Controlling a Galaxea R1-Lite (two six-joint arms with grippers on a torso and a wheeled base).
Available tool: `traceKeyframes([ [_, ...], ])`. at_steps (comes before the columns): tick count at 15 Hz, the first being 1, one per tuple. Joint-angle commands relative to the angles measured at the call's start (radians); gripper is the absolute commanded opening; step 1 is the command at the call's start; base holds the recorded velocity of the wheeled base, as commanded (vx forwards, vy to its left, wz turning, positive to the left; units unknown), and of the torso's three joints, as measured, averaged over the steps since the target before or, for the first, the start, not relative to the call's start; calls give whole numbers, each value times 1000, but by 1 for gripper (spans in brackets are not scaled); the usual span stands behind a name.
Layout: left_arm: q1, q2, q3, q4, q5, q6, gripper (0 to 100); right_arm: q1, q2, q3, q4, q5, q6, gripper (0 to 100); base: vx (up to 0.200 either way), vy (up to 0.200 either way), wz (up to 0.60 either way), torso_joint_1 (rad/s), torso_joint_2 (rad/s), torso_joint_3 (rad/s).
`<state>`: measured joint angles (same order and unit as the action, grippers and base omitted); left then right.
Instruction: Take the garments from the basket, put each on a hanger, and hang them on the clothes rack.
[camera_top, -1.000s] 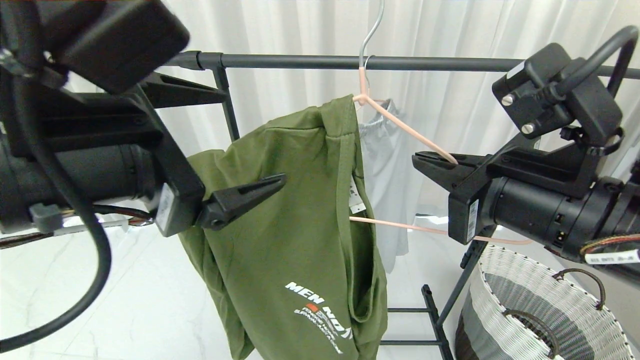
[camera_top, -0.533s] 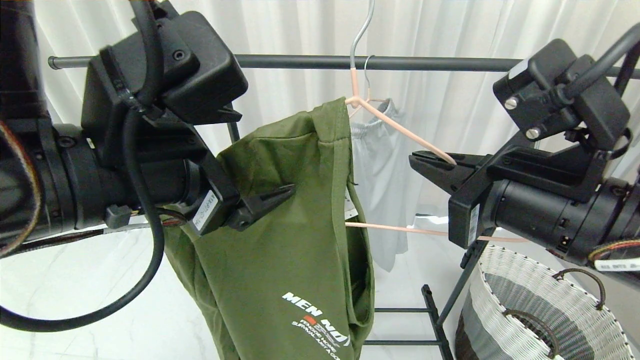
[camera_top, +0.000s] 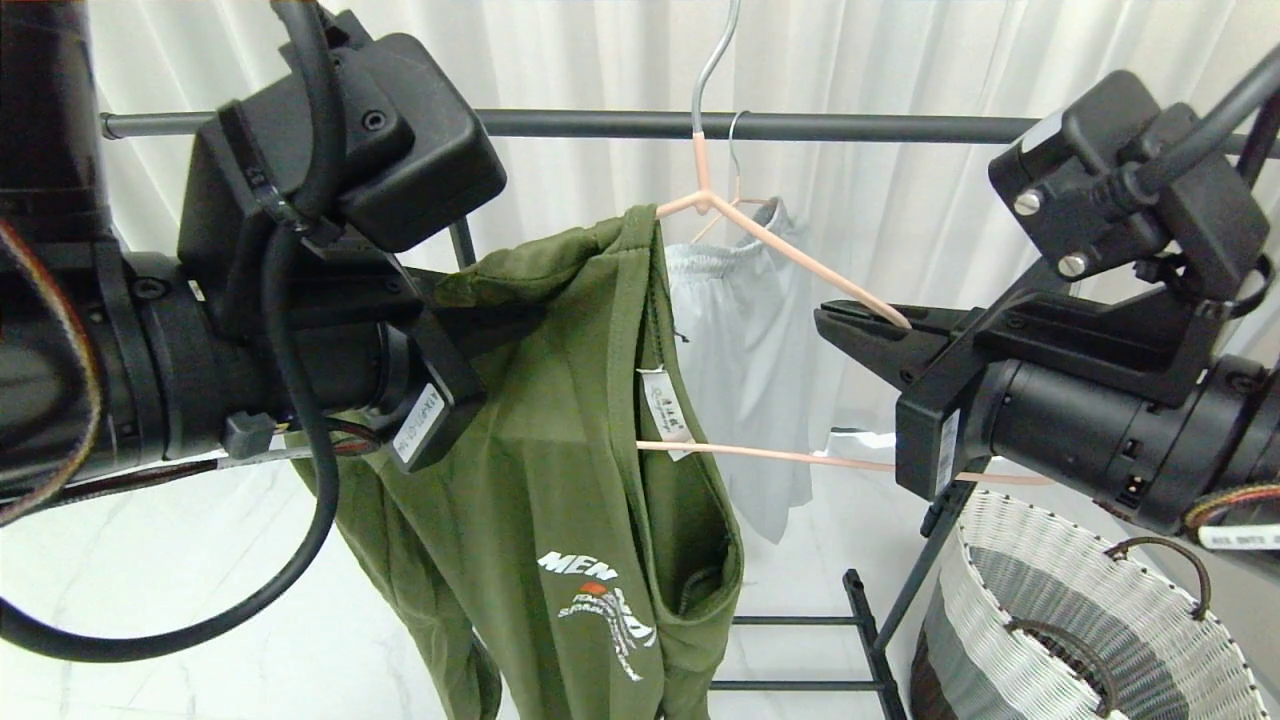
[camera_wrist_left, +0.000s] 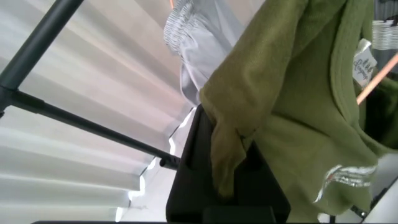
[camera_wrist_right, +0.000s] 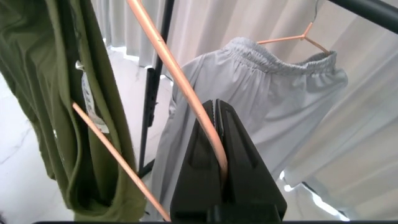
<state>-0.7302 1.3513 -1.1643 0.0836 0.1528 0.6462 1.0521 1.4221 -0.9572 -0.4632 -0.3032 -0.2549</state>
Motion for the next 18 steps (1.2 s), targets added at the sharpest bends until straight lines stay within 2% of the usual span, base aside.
traceKeyframes([
  [1, 0, 2, 0, -2, 1, 0, 0, 2, 1, 0, 0, -1, 0, 0, 0, 0, 0, 0, 0, 0],
  [4, 2, 2, 6, -4, 2, 0, 0, 12, 0, -2, 0, 1, 0, 0, 0, 0, 0, 0, 0, 0],
  [5, 0, 2, 11, -22, 2, 0, 0, 12, 0, -2, 3, -2, 0, 100, 0, 0, 0, 0, 0, 0],
  [8, 2, 0, 61, -107, 2, 0, 0, 12, 0, 3, 1, -5, -1, 100, 0, 0, 0, 0, 0, 0],
  [9, 2, -3, 100, -170, 2, 1, 0, 9, -3, 3, 0, -5, -3, 100, 0, 0, 0, 0, 0, 0],
  [12, 12, -3, 175, -300, 64, 44, 0, 2, -14, 5, 0, -7, -3, 100, 0, 0, 0, 0, 0, 0],
  [16, 14, -9, 238, -418, 71, 36, 0, 3, -20, 28, 1, -5, -3, 100, 0, 0, 0, 0, 0, 0],
  [18, 12, -12, 241, -464, 108, 12, 0, 3, -28, 54, 1, -4, 0, 100, 0, 0, 0, 0, 0, 0],
])
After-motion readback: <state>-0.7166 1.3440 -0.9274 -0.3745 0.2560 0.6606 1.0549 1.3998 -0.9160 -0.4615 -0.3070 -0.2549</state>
